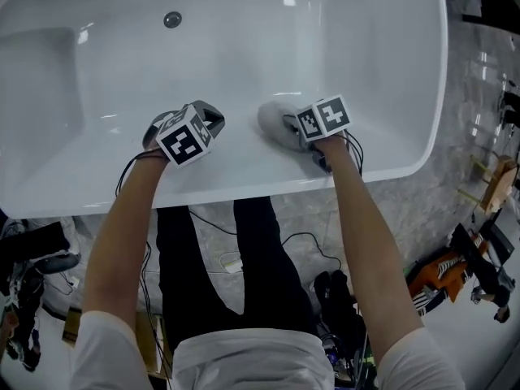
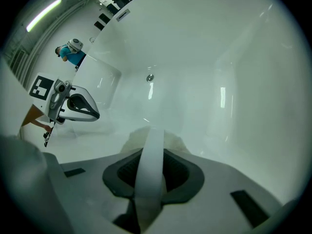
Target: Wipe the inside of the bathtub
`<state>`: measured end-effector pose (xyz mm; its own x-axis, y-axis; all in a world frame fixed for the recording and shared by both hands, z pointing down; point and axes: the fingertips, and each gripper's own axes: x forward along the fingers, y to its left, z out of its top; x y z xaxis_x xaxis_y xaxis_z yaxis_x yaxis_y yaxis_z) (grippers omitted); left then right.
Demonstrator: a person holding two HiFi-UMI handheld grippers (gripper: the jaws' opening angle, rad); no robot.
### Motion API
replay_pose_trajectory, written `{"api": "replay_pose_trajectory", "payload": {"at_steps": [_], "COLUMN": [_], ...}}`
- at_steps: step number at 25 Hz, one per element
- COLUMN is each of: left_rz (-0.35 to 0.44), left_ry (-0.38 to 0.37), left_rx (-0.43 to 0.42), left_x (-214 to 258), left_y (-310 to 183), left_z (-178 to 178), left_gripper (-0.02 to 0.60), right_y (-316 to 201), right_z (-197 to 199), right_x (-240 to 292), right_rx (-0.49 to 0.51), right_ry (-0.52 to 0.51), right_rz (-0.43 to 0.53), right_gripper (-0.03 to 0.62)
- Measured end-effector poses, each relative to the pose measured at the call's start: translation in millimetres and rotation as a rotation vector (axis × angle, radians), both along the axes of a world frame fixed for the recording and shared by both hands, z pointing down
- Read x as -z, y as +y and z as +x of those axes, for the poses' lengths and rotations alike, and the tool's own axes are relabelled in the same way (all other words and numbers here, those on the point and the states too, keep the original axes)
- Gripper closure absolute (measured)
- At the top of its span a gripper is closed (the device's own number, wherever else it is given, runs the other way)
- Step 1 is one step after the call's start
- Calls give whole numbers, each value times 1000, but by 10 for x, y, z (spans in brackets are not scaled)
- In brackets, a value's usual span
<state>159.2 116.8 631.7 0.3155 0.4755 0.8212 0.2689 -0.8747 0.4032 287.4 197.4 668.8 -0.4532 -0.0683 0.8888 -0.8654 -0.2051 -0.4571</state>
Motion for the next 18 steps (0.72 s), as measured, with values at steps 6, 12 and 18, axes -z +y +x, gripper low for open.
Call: {"api": "replay_pose_trajectory", "payload": {"at_steps": [6,12,18], "left_rz": [-15,-50,-76], "left_ry": [9,30,41], "left_rx": [-34,-43,-57], "left_x": [-21,-52,-68], "left_y": [241,495,698], "left_z": [405,829,1097], "left_gripper": [574,574,574], "right_y": [215,431,634], "right_z": [349,727,1065], "right_x": [12,-33,-63], "right_rx": [0,5,9], "right_ry": [4,21,48], "right_rz": [-3,-20,-44], "right_gripper": [502,502,502]}}
